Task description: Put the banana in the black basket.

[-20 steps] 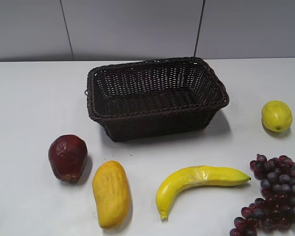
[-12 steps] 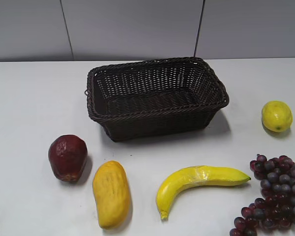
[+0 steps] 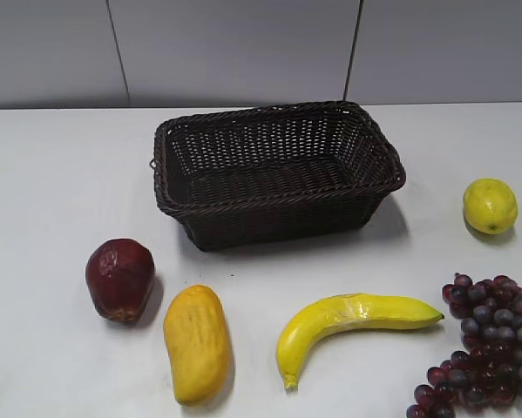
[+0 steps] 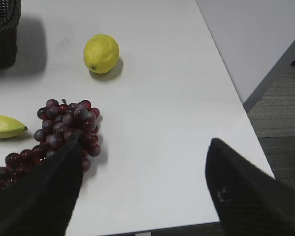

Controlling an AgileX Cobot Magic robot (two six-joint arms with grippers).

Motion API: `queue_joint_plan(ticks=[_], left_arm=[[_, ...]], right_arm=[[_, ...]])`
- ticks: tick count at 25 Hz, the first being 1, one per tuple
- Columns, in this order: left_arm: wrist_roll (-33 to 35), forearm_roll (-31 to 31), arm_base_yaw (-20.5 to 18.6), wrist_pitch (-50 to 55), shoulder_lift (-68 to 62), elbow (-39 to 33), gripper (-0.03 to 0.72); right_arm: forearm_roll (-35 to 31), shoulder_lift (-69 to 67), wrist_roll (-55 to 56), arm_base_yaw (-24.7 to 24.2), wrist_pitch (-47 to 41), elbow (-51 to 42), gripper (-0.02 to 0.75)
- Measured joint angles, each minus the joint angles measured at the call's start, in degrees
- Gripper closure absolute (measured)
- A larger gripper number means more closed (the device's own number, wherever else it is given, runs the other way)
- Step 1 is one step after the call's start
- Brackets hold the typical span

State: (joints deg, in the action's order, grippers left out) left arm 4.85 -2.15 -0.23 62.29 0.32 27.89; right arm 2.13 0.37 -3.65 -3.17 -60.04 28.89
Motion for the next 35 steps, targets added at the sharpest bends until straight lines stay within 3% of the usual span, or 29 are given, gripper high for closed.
queue_joint_plan(ticks=[14, 24, 28, 35], left_arm=[[0.0, 0.0, 0.0, 0.0, 0.0, 0.0, 0.111], [0.0, 0.0, 0.0, 0.0, 0.0, 0.0, 0.111], [0.0, 0.0, 0.0, 0.0, 0.0, 0.0, 0.111], [0.0, 0.0, 0.0, 0.0, 0.0, 0.0, 0.111]], right_arm=[[-0.54, -14.61, -5.96, 0.0, 6.27, 5.49, 0.146], [-7.98, -28.64, -11.95, 0.72, 8.71, 6.19, 0.146], [-9.83, -34.58, -13.96, 4.92, 9.36, 7.42, 0.146], [-5.51, -46.4, -14.72, 16.2, 9.73, 12.2, 0.146]])
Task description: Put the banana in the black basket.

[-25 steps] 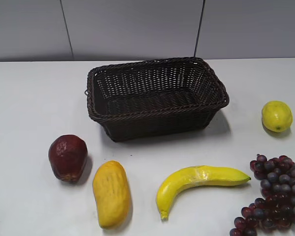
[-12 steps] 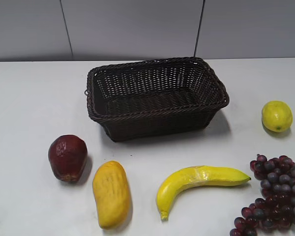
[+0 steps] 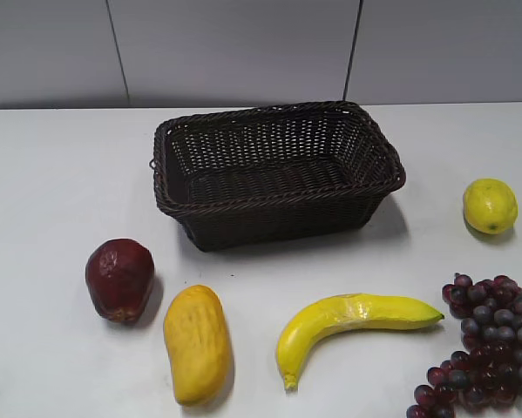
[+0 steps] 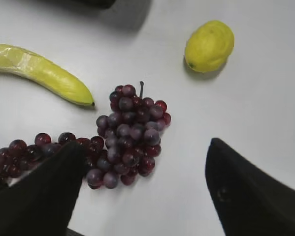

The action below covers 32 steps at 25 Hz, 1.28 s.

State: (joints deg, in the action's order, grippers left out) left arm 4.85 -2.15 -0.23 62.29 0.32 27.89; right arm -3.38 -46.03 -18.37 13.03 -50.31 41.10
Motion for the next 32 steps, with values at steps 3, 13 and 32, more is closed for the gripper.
queue_joint_plan(ticks=[3, 13, 32], left_arm=[[0.0, 0.0, 0.0, 0.0, 0.0, 0.0, 0.111], [0.0, 0.0, 0.0, 0.0, 0.0, 0.0, 0.111], [0.0, 0.0, 0.0, 0.0, 0.0, 0.0, 0.111]], right_arm=[[2.34, -4.95, -1.22, 5.9, 0.28, 2.24, 0.146], [3.38, -22.01, -10.28, 17.35, 5.25, 5.52, 0.146], [-11.61, -45.16, -47.17, 17.48, 17.87, 5.57, 0.146]])
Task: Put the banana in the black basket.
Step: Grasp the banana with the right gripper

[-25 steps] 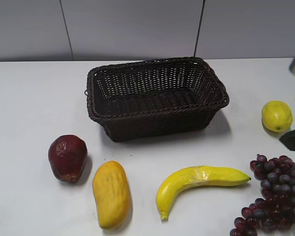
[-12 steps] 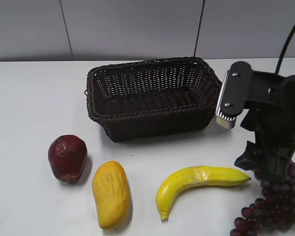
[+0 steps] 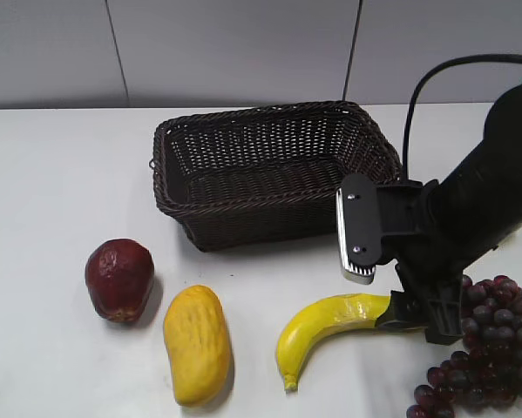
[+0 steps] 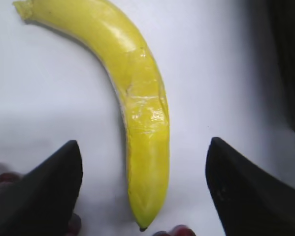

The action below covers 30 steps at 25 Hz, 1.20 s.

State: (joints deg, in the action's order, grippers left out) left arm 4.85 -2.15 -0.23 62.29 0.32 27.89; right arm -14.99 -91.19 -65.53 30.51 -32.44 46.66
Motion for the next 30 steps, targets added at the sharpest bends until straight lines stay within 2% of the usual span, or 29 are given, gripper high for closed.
queue_joint_plan(ticks=[6, 16, 24, 27, 30], left_arm=[[0.0, 0.0, 0.0, 0.0, 0.0, 0.0, 0.111], [0.0, 0.0, 0.0, 0.0, 0.0, 0.0, 0.111], [0.0, 0.0, 0.0, 0.0, 0.0, 0.0, 0.111], [0.0, 0.0, 0.0, 0.0, 0.0, 0.0, 0.111], [0.0, 0.0, 0.0, 0.0, 0.0, 0.0, 0.111]], right_arm=[[-0.2, -4.72, -6.7, 0.0, 0.47, 0.02, 0.146], [-0.2, -10.15, -7.32, 0.0, 6.99, 0.06, 0.146], [-0.08, -13.2, -7.32, 0.0, 7.41, 0.06, 0.154], [-0.08, -13.2, -7.32, 0.0, 8.52, 0.06, 0.226], [-0.04, -13.2, -7.32, 0.0, 9.67, 0.06, 0.37]])
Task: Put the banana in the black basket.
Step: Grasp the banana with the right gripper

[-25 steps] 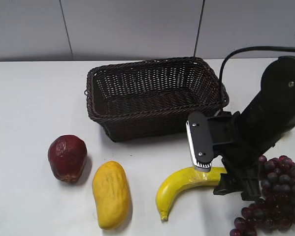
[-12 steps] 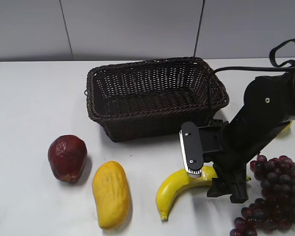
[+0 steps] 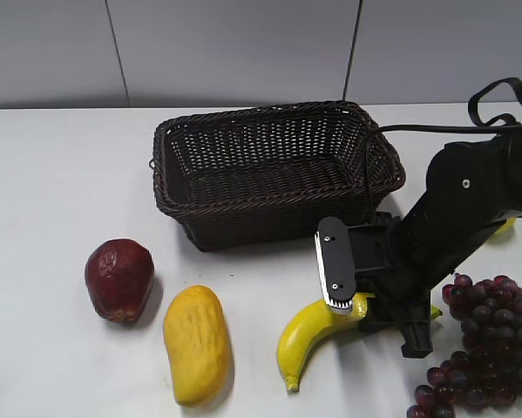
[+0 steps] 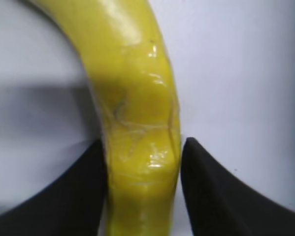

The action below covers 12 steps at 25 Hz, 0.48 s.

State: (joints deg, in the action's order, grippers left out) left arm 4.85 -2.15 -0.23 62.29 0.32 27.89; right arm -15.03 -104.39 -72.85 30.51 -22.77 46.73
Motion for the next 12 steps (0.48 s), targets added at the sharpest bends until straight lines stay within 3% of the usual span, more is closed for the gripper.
queue_joint_plan(ticks=[2, 12], left_arm=[[0.0, 0.0, 0.0, 0.0, 0.0, 0.0, 0.111], [0.0, 0.0, 0.0, 0.0, 0.0, 0.0, 0.111]], right_arm=[[0.0, 0.0, 0.0, 0.0, 0.17, 0.0, 0.434], [0.0, 0.97, 0.05, 0.0, -1.38, 0.0, 0.433]])
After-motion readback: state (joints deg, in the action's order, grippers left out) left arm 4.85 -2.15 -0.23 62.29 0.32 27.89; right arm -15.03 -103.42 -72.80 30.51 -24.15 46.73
